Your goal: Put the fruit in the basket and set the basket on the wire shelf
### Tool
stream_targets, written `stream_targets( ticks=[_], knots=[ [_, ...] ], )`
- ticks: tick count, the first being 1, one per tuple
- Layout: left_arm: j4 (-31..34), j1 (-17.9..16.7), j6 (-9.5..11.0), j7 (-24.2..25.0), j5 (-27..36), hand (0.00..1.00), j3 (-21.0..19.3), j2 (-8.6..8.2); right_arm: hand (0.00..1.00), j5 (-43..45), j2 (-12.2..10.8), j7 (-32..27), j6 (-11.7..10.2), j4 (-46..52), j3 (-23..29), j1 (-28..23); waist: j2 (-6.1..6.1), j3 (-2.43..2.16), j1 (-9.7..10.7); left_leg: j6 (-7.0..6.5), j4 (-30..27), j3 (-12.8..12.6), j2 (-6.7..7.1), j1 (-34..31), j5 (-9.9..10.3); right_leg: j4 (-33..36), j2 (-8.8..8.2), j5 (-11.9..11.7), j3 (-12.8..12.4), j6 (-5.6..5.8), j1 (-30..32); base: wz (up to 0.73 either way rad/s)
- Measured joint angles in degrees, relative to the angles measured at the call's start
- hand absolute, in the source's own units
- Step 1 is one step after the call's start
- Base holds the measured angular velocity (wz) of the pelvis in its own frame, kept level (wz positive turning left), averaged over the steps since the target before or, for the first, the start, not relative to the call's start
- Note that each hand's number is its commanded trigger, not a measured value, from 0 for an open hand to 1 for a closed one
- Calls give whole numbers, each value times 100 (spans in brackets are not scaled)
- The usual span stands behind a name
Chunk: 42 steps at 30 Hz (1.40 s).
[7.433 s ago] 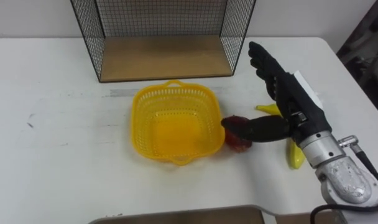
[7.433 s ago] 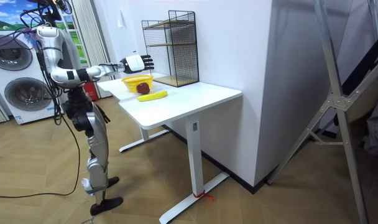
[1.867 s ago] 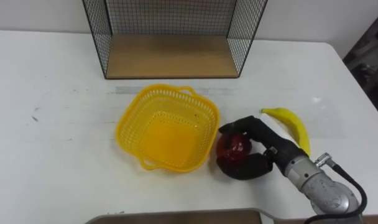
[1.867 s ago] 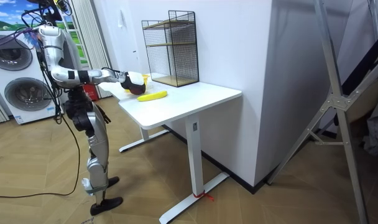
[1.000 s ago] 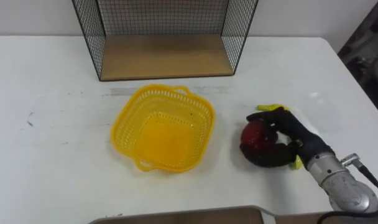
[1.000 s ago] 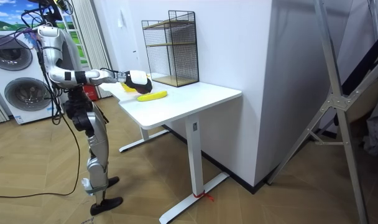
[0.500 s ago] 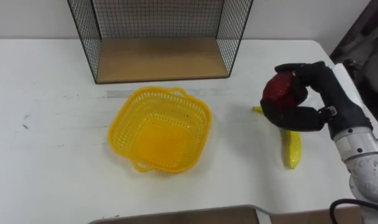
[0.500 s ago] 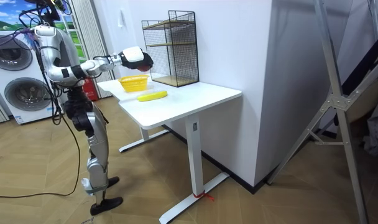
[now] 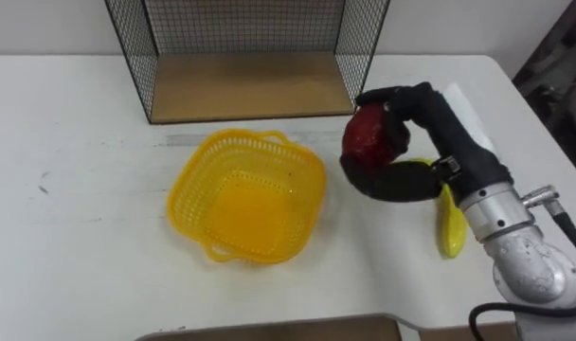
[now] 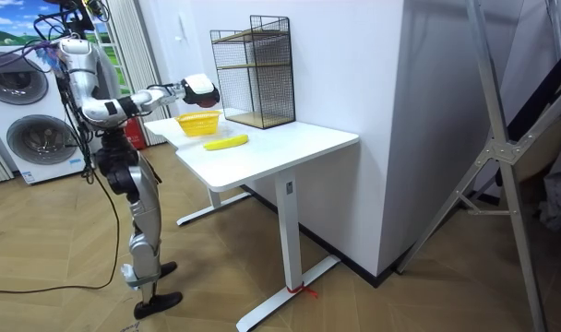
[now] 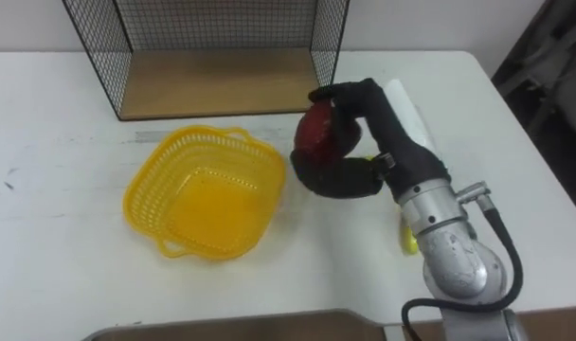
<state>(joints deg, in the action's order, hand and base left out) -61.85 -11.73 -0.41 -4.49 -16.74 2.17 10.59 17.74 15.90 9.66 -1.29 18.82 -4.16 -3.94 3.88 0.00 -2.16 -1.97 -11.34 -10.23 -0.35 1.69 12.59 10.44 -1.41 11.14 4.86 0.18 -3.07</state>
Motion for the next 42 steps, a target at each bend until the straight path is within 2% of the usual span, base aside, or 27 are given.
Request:
stream_targets(
  ticks=[6, 13, 14, 15, 16, 17, 20, 27, 32, 37, 42],
  knots=[
    [2, 96, 1, -22, -111, 0, 292, 56, 100, -64, 0, 54, -1, -2, -392, 231, -5, 19, -85, -6, -2, 103, 17, -2, -4, -88, -2, -24, 74, 17, -87, 8],
    [-12, 220, 6, -32, -141, 0, 372, 35, 100, -81, 0, 185, -1, -84, -902, 263, -70, 82, -305, -6, -28, 152, 19, -6, -3, -87, -9, -26, 168, 17, -121, 3],
    [-11, 228, 4, -32, -135, 0, 372, 36, 97, -133, 0, 188, -1, -177, -986, 299, -80, 94, -311, -6, -39, 170, 21, -9, -3, -85, -10, -26, 181, 17, -130, 9],
    [-11, 228, 0, -31, -137, 0, 368, 36, 58, -162, 0, 196, 0, -240, -1030, 323, -85, 97, -319, -6, -40, 175, 21, -9, -3, -84, -10, -26, 183, 17, -132, 5],
    [-1, 221, -11, -29, -142, 0, 366, 31, 7, -166, -6, 256, 1, -348, -1056, 359, -91, 102, -324, -7, -39, 186, 22, -19, -3, -83, -10, -26, 190, 17, -125, 7],
    [4, 223, -48, -28, -143, 0, 361, 15, 0, -176, -17, 317, 19, -470, -1049, 407, -97, 104, -321, -7, -38, 220, 26, -45, -3, -76, -11, -25, 233, 18, -112, 9],
    [20, 240, -118, 14, -144, 0, 351, 4, 0, -174, -19, 390, 153, -553, -1044, 451, -101, 105, -337, -7, -48, 268, 22, -104, -6, -78, -8, -25, 306, 18, -77, 10],
    [46, 317, -125, 29, -143, 0, 346, 4, 0, -171, -21, 367, 152, -665, -1043, 453, -96, 90, -449, 0, -43, 296, 24, -98, -11, -86, -6, -25, 315, 17, -83, 1],
    [97, 306, -159, 43, -178, 0, 302, 8, 0, -171, -28, 312, 152, -681, -1043, 453, -33, 48, -440, -1, -39, 335, 33, -95, -11, -85, -14, -25, 354, 18, -95, 2],
    [126, 326, -177, 44, -152, 0, 307, 11, 0, -194, -27, 238, 152, -686, -1045, 414, -33, 48, -425, -1, -40, 423, 41, -50, -11, -98, -15, -25, 406, 18, -176, 9],
    [127, 318, -181, 43, -141, 0, 307, 9, 0, -238, -42, 217, 152, -779, -1046, 384, -35, 51, -436, -1, -45, 409, 37, -27, -11, -88, -13, -25, 390, 18, -192, 0]
  ],
)
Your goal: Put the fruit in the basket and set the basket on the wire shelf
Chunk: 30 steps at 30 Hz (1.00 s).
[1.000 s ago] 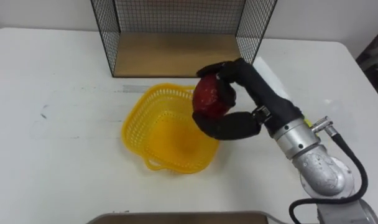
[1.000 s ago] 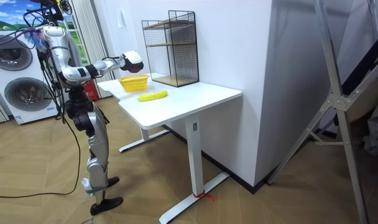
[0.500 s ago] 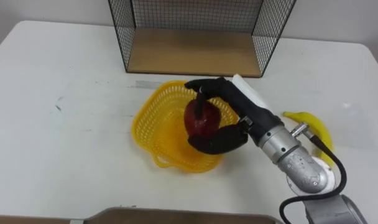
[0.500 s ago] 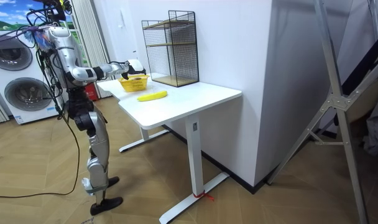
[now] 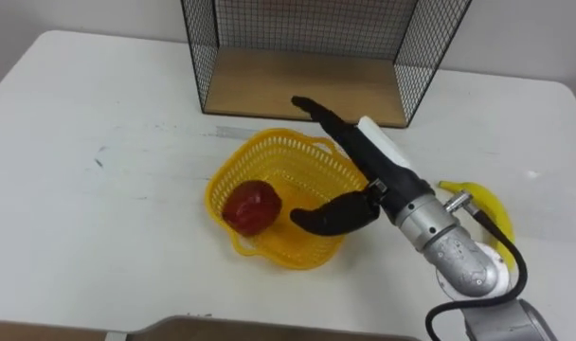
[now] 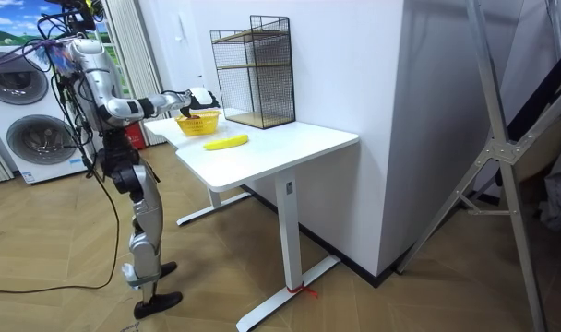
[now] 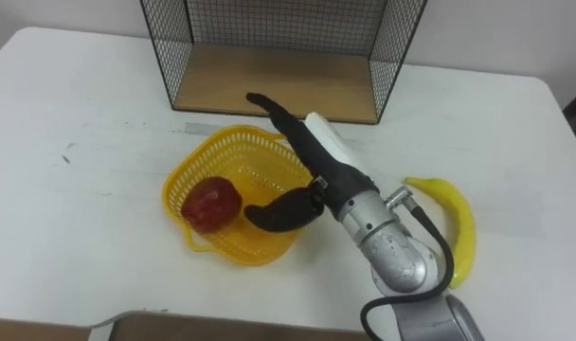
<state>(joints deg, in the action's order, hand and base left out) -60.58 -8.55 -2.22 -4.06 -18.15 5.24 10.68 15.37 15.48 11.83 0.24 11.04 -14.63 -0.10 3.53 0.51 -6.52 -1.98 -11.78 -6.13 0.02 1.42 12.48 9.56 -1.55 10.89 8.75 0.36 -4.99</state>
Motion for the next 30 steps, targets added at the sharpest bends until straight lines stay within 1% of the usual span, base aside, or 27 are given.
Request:
stream_targets(
  ticks=[3, 9, 10, 12, 15, 16, 19, 22, 23, 25, 28, 30],
  knots=[
    [-12, -2, 0, 0, -9, 0, -6, 0, 0, -50, -76, 1, 8, -169, 3, -19, 8, -2, 13, 0, -7, -16, 0, 3, 0, 1, -1, 0, -2, 0, -2, -2],
    [-2, -103, -19, -1, -35, 0, -56, 3, 0, -50, -77, 3, 9, -168, 23, -45, 6, -3, 88, -2, -18, -15, 0, -6, -1, 7, 1, 0, 4, 0, -1, 0],
    [0, -98, -21, -7, -28, 0, -53, 3, 0, -83, -77, 2, 9, -169, 27, -44, 5, -3, 139, -2, -38, -11, 0, -19, -1, 7, 1, 0, 2, 0, 1, 0],
    [-1, -127, -23, -38, -29, 0, -52, 2, 0, -215, -78, -4, 9, -168, 35, -44, 3, -3, 178, -2, -39, -12, 2, -18, -1, 7, 0, 0, -23, 0, 7, 0],
    [-21, -226, -19, -106, -33, 0, -54, -26, 0, -213, -119, -66, 9, -140, 213, -46, -3, -7, 219, -2, -37, -13, 14, -15, -1, 10, -3, 0, -71, 0, 7, 0],
    [-66, -225, -17, -160, -28, 0, -57, -41, 0, -221, -137, -156, 3, -95, 335, -45, -3, -9, 245, -4, -41, -13, 31, -14, -2, 9, -8, 0, -73, 0, 3, 3],
    [-135, -237, -5, -198, -27, 0, -69, -69, 0, -470, -201, -460, -25, -12, 657, -46, -24, -39, 332, -12, -44, -7, 35, -8, -7, 7, -24, 0, -76, 0, -6, 0],
    [-272, -238, 15, -198, -31, 0, -108, -93, 0, -611, -224, -753, -146, 62, 999, -48, -41, -44, 413, -22, -26, -32, 35, 13, -12, 7, -31, 0, -82, 0, -11, -3],
    [-366, -263, 13, -198, -38, 0, -162, -99, 0, -626, -225, -861, -167, 103, 1102, -50, -43, -46, 469, -27, -4, -35, 34, 30, -16, 9, -31, 0, -85, 0, -12, 0],
    [-368, -328, 4, -197, -87, 0, -255, -107, 0, -627, -225, -1048, -222, 123, 1242, -56, -44, -53, 503, -27, -2, -74, 28, 40, -16, 9, -29, 0, -90, 0, -7, -10],
    [-351, -388, 0, -197, -255, 0, -306, -113, 0, -594, -223, -1372, -225, 124, 1452, -149, -56, -53, 535, -27, 11, -136, 22, 74, -16, 10, -29, 0, -120, 0, -9, -11],
    [-354, -433, 2, -197, -276, 0, -348, -124, 0, -500, -222, -1500, -225, 123, 1550, -215, -56, -55, 619, -27, 18, -147, 22, 75, -16, 12, -27, 0, -127, 0, -9, -3]
  ],
)
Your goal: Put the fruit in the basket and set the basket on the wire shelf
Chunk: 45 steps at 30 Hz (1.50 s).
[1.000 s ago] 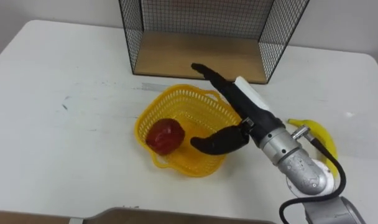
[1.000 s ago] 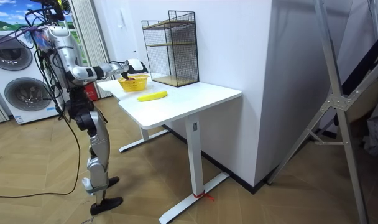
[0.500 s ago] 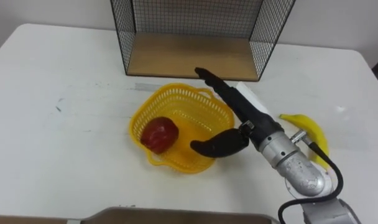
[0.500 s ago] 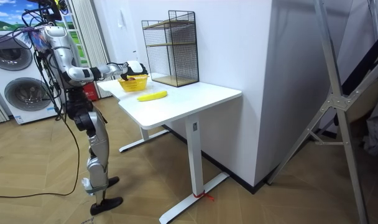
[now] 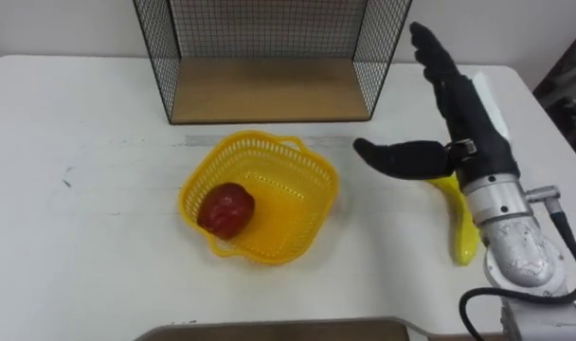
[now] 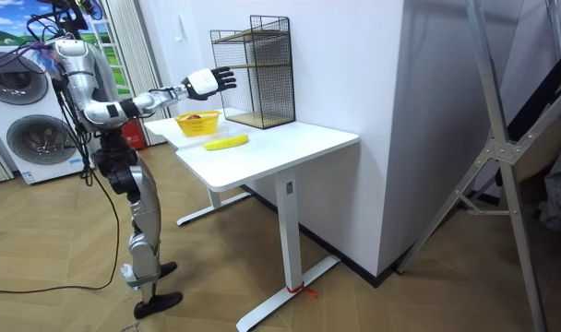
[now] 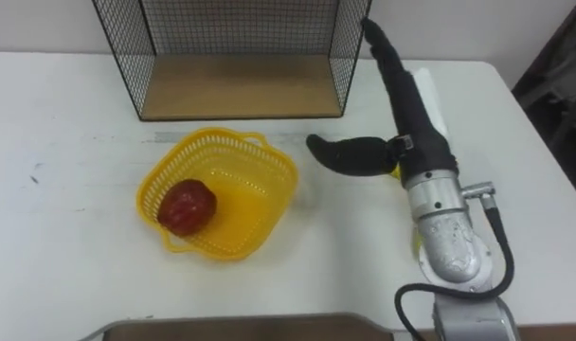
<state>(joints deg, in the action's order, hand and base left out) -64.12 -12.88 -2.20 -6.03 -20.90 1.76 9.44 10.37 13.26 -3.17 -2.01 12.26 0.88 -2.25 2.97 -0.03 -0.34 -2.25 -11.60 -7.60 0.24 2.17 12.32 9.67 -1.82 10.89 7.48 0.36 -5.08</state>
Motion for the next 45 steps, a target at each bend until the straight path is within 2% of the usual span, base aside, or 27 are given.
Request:
stream_targets(
  ticks=[5, 8, 17, 22, 28, 32, 36, 42, 45],
  knots=[
    [-6, -76, 5, 0, 6, 0, -154, -6, 0, -200, 5, -527, -114, -59, 443, -195, 9, -3, 111, 0, -3, 5, 3, 0, 0, 2, -1, 0, -3, 0, -2, 0],
    [5, -102, 3, 0, 4, 0, -157, -10, 0, -337, 5, -771, -118, -195, 525, -240, 19, -3, 177, 0, -2, 2, 0, 2, 0, 3, 0, 0, -9, 0, 8, 0],
    [424, -306, -114, 0, 6, 0, -178, -15, 0, -324, 16, -1332, -105, -988, 686, -224, 106, -35, 168, 3, 30, -33, -16, 54, 0, 1, 10, 0, -16, 0, 16, -2],
    [604, -394, -161, 3, 6, 0, -331, -19, 0, -304, 17, -1438, -83, -1277, 738, -213, 110, -31, 164, 3, 29, -31, -17, 59, 0, 0, 7, 0, 10, 0, 8, 0],
    [759, -429, -201, 3, 6, 0, -425, -17, 0, -322, 57, -1421, -34, -1825, 768, -83, 105, -17, 156, 3, 34, -26, -16, 55, 0, 3, 1, 0, 54, 0, 9, 0],
    [803, -429, -293, 8, 4, 0, -429, -18, 0, -309, 65, -1262, 218, -2106, 765, -44, 88, 0, 144, 4, 38, -28, -15, 49, 0, 6, 2, 0, 53, 0, 12, 0],
    [854, -433, -380, 13, 3, 0, -548, -11, 0, -304, 66, -1105, 288, -2107, 760, -20, 95, 10, 149, 5, 37, -26, -16, 39, -1, 6, 3, 0, 51, 0, 1, 0],
    [917, -430, -452, 21, 2, 0, -607, 36, 0, -237, 80, -778, 350, -2413, 704, 142, 197, 31, 137, 4, 27, -18, -10, 37, -2, 5, -1, 0, 49, 1, -2, 0],
    [918, -434, -486, 23, 3, 0, -606, 39, 0, -65, 83, -639, 464, -2654, 659, 209, 228, 30, 124, 4, 25, -12, -5, 9, -1, 5, -4, 0, 48, 1, 14, 0]
  ],
)
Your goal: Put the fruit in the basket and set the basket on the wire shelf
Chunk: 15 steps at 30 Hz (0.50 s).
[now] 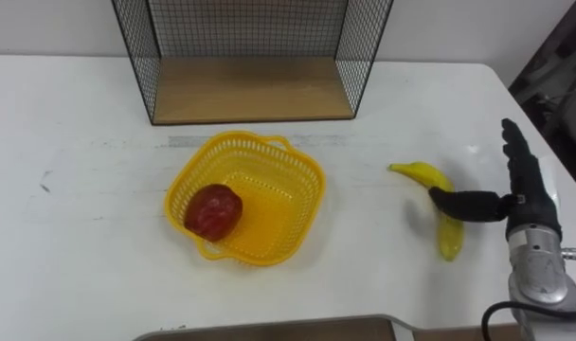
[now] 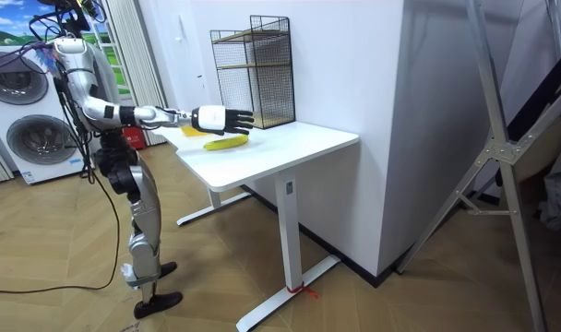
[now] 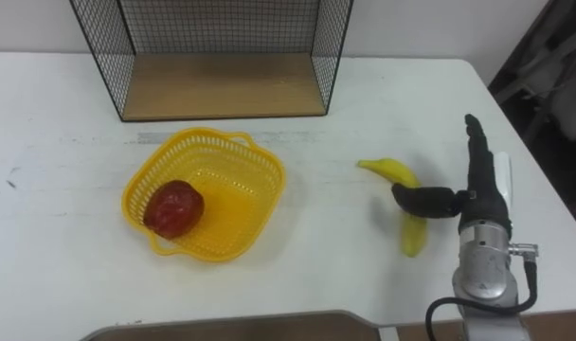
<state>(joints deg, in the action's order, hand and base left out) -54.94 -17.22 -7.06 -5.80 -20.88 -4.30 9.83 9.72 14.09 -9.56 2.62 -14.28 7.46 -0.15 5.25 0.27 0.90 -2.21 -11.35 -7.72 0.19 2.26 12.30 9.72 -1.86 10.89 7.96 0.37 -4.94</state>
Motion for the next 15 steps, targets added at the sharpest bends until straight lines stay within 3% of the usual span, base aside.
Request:
stream_targets(
  ticks=[15],
  knots=[
    [117, 12, -10, 20, 1, 0, -21, 14, 0, 80, 194, 727, -15, -1038, -170, 226, 46, -36, -98, -1, -50, 10, -2, -10, -1, 0, -4, 0, 19, 0, -23, 0]
  ],
)
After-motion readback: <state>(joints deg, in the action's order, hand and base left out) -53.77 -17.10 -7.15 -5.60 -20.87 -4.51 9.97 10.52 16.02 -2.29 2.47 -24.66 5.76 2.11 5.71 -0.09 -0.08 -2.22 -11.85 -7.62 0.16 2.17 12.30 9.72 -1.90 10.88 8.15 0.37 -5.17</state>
